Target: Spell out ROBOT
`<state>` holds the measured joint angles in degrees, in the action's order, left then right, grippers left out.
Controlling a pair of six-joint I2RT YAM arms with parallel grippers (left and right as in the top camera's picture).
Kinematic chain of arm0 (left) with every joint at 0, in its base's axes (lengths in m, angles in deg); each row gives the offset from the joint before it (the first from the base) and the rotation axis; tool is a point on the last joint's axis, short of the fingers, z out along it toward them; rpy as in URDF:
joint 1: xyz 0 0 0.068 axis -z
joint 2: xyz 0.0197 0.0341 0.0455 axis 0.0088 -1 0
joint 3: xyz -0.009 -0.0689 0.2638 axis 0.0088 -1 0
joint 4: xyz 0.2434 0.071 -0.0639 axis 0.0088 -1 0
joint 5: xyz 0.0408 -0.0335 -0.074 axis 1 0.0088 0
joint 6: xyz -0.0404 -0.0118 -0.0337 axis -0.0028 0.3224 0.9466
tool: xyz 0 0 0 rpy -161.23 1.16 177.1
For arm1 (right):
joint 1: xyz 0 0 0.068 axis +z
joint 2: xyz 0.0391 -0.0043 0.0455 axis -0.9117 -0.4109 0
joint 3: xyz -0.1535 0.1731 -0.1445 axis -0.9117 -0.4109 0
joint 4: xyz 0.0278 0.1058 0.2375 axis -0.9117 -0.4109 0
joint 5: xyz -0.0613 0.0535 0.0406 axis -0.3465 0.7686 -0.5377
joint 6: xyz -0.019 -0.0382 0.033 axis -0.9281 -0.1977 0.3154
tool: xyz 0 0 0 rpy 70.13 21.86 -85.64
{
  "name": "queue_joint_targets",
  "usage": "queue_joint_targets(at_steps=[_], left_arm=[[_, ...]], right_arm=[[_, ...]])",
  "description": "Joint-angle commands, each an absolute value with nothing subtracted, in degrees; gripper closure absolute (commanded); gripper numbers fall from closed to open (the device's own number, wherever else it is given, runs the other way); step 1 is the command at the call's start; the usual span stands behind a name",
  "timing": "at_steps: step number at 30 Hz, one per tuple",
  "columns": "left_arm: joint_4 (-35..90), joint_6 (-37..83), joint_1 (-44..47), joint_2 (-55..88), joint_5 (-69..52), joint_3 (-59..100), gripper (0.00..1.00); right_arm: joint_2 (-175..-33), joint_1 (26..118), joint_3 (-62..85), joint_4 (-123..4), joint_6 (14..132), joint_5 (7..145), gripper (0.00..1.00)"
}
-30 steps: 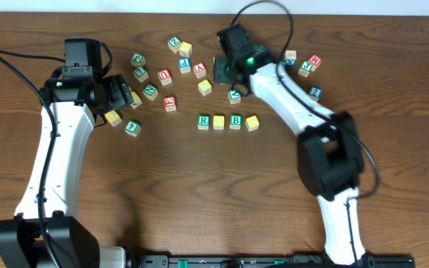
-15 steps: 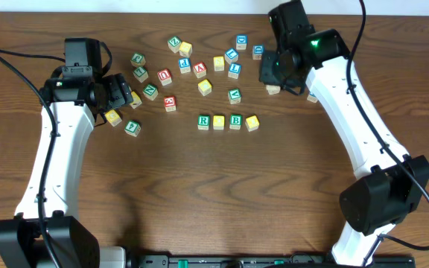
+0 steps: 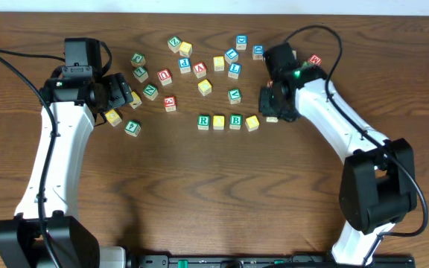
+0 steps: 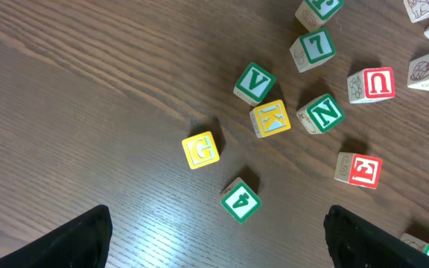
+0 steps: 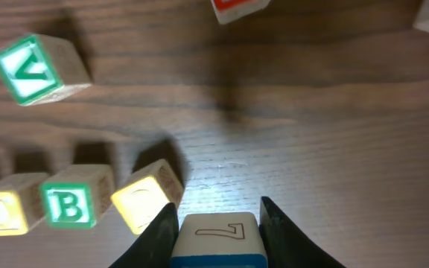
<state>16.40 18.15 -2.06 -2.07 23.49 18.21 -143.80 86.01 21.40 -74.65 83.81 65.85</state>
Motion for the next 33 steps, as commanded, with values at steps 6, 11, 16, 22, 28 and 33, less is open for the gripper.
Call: queue_joint_targets(at_steps=[6, 11, 16, 22, 28, 33], left_arm=[[16.27, 17.6, -2.32, -2.01, 24.26, 18.36, 0.1], [16.22, 17.6, -2.32, -2.01, 24.26, 18.36, 0.1], [16.24, 17.6, -2.32, -2.01, 24.24, 18.36, 0.1], [16.24, 17.6, -2.32, -2.01, 24.24, 18.36, 0.1], [16.22, 17.6, -2.32, -2.01, 24.26, 18.36, 0.1], [16.22, 17.6, -2.32, -2.01, 24.26, 18.36, 0.1]], right_arm=[[-144.22, 85.81, 11.81, -62.3, 82.15, 65.35, 0.68], [-144.22, 85.81, 8.38, -57.38, 81.06, 65.35, 0.67], [-144.22, 85.81, 7.33, -55.83, 81.08, 65.2, 0.65], [-144.22, 85.81, 7.33, -55.42, 81.08, 64.96, 0.62], [-144.2, 85.79, 7.92, -54.83, 81.1, 65.42, 0.61], [-144.17, 85.81, 8.81, -55.24, 81.14, 65.66, 0.6]])
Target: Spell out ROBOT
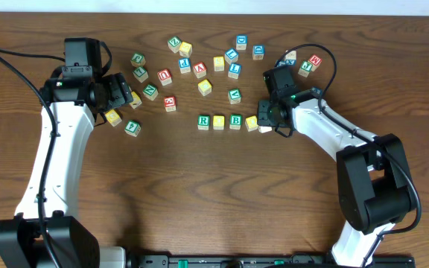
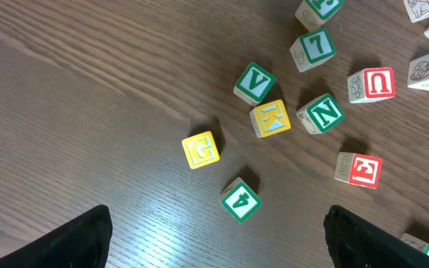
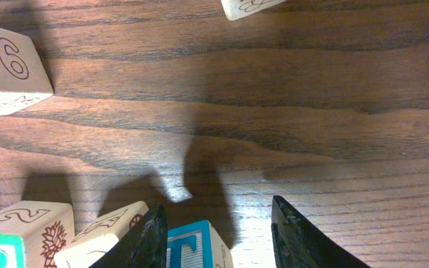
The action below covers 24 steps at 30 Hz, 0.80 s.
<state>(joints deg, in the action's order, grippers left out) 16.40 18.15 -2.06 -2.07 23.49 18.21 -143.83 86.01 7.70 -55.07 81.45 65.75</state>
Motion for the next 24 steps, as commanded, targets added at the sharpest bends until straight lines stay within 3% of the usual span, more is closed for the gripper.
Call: queue_joint_targets(at_steps=[1, 24], left_arm=[[16.22, 17.6, -2.32, -2.01, 24.24, 18.36, 0.1], [16.22, 17.6, -2.32, -2.01, 24.24, 18.36, 0.1]], right_arm=[[-144.17, 85.81, 8.81, -55.46, 81.14, 65.75, 0.6], [-144.17, 85.81, 8.81, -62.11, 82.46, 66.25, 0.65]])
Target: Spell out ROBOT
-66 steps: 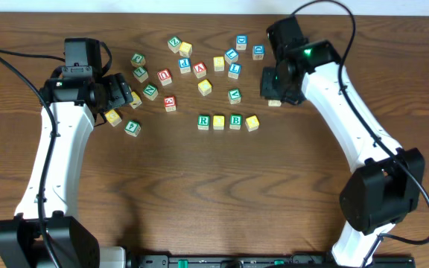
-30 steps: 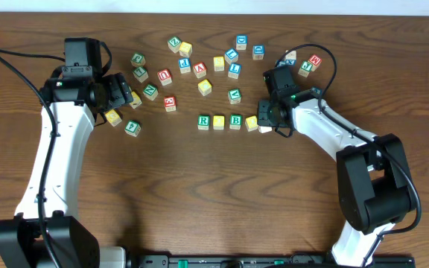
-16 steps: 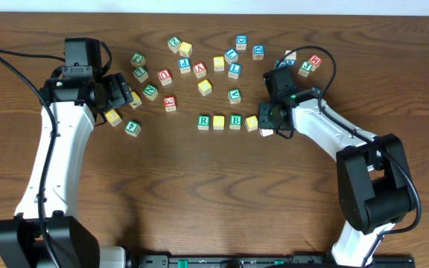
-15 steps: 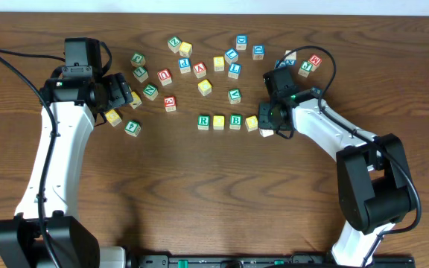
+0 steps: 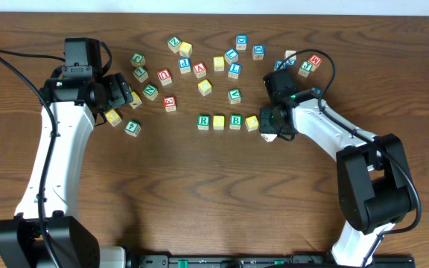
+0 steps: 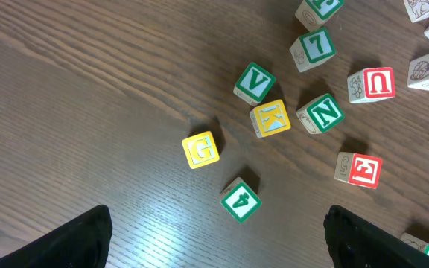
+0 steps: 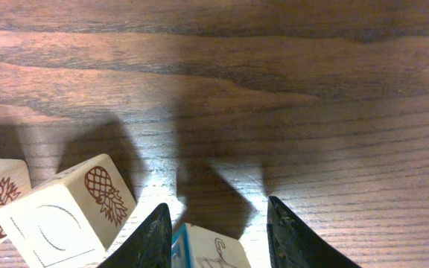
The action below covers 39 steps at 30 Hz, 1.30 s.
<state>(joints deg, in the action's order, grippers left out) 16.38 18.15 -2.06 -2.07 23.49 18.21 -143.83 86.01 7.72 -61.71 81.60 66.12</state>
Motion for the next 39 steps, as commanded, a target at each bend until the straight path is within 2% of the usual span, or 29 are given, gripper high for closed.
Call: queue_joint_targets(at_steps=[1, 16, 25, 39], left_arm=[[16.22, 17.6, -2.32, -2.01, 24.24, 18.36, 0.1], [16.22, 17.6, -2.32, -2.01, 24.24, 18.36, 0.1], [16.22, 17.6, -2.32, -2.01, 24.24, 18.36, 0.1], [16.22, 17.62, -2.32, -2.01, 24.24, 18.36, 0.1]], right_arm=[[-144.17, 85.79, 8.81, -62.24, 82.46, 66.25, 0.65], [-143.19, 85.64, 8.84, -62.59, 83.29, 66.25, 0.66], [-137.18, 84.87, 8.86, -62.76, 83.29, 66.25, 0.63], [-132.96, 84.79, 8.81, -69.67, 84.82, 69.7, 0.59]])
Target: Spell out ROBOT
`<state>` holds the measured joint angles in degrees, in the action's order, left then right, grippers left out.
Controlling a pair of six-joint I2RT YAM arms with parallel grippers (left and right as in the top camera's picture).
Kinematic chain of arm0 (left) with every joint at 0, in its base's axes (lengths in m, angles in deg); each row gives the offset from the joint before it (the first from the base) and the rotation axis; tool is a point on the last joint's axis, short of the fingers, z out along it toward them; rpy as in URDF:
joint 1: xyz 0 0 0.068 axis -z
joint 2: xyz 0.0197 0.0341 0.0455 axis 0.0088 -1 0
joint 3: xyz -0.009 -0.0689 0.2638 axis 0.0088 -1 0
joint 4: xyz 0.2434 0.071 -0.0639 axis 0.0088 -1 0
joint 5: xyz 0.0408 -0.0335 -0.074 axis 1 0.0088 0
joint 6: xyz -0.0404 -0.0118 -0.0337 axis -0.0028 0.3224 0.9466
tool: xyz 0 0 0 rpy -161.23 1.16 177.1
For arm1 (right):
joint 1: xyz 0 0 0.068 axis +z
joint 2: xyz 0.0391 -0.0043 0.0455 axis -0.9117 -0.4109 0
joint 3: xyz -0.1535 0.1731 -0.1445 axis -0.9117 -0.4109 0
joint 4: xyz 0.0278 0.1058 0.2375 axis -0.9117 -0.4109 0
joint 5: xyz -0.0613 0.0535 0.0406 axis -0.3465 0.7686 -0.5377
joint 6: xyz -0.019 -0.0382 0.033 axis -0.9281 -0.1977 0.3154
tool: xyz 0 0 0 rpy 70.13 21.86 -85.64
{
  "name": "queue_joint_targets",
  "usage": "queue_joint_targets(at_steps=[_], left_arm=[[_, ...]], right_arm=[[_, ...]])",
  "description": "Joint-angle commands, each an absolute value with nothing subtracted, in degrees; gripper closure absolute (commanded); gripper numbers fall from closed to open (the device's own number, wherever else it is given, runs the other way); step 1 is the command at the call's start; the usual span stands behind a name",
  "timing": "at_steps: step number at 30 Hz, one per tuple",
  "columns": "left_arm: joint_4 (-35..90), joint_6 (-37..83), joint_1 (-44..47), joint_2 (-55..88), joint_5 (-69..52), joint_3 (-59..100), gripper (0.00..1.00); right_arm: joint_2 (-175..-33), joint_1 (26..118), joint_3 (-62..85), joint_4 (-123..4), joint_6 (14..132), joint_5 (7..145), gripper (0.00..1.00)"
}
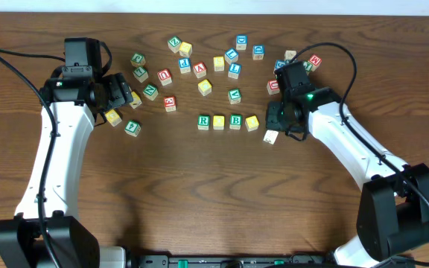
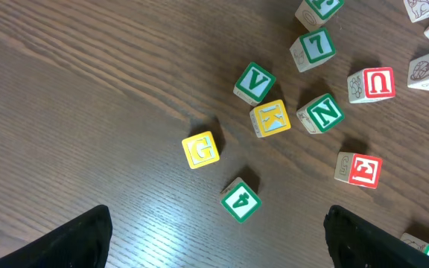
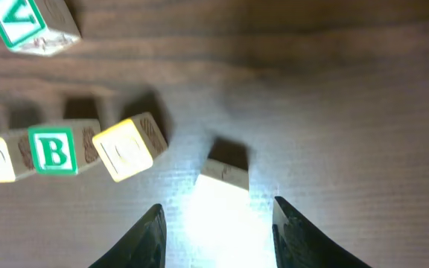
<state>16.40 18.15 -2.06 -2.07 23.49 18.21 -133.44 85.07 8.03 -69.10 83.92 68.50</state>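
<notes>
A row of blocks reads R (image 1: 203, 120), yellow O (image 1: 219, 121), green B (image 1: 235, 120) and a tilted yellow block (image 1: 252, 123). Just below and right of the row's end, a pale block (image 1: 270, 137) lies alone on the table. In the right wrist view its (image 3: 226, 173) top face is washed out by glare. My right gripper (image 3: 218, 234) hangs open above it, not touching. My left gripper (image 2: 222, 242) is open over bare wood at the far left, near the 4 block (image 2: 240, 199).
Loose letter blocks are scattered along the back of the table (image 1: 199, 193), among them a green V (image 1: 234, 94). Near the left gripper lie G (image 2: 200, 150), K (image 2: 269, 118), N (image 2: 321, 113) and E (image 2: 357, 169). The table's front half is bare wood.
My right gripper was low with the block between its fingers beside the tilted yellow block. Now it stands higher and open, and the block lies free on the table. The left arm is unchanged.
My right gripper first held a blue-edged block above the table, right of the row. It was then low at the row's end, then lower still beside the yellow block. Now the block rests below and right of the row, released. The left arm never moved.
</notes>
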Motion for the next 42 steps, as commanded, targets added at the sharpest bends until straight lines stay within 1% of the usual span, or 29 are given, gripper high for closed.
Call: queue_joint_targets(at_steps=[1, 3, 13, 16, 18, 23, 31, 37, 42], left_arm=[[16.22, 17.6, -2.32, -2.01, 24.24, 18.36, 0.1], [16.22, 17.6, -2.32, -2.01, 24.24, 18.36, 0.1], [16.2, 17.6, -2.32, -2.01, 24.24, 18.36, 0.1], [16.18, 17.62, -2.32, -2.01, 24.24, 18.36, 0.1], [16.18, 17.6, -2.32, -2.01, 24.24, 18.36, 0.1], [16.2, 17.62, -2.32, -2.01, 24.24, 18.36, 0.1], [16.18, 17.62, -2.32, -2.01, 24.22, 18.36, 0.1], [16.18, 17.62, -2.32, -2.01, 24.22, 18.36, 0.1], [16.18, 17.62, -2.32, -2.01, 24.22, 18.36, 0.1]], right_arm=[[-132.96, 84.83, 8.84, -70.0, 84.82, 69.7, 0.6], [-133.03, 84.92, 8.81, -70.65, 84.82, 69.68, 0.61], [-133.81, 84.89, 8.66, -73.82, 84.82, 69.7, 0.83], [-133.81, 84.89, 8.66, -75.04, 84.82, 69.79, 0.91], [-133.81, 84.92, 8.66, -75.98, 84.77, 70.75, 0.99], [-133.81, 85.24, 8.64, -76.55, 81.67, 76.63, 0.99], [-133.84, 88.17, 6.48, -75.24, 80.66, 75.86, 0.99], [-133.84, 88.22, 1.95, -70.74, 80.69, 74.97, 0.99], [-133.84, 87.93, -1.98, -64.64, 80.69, 72.94, 0.99]])
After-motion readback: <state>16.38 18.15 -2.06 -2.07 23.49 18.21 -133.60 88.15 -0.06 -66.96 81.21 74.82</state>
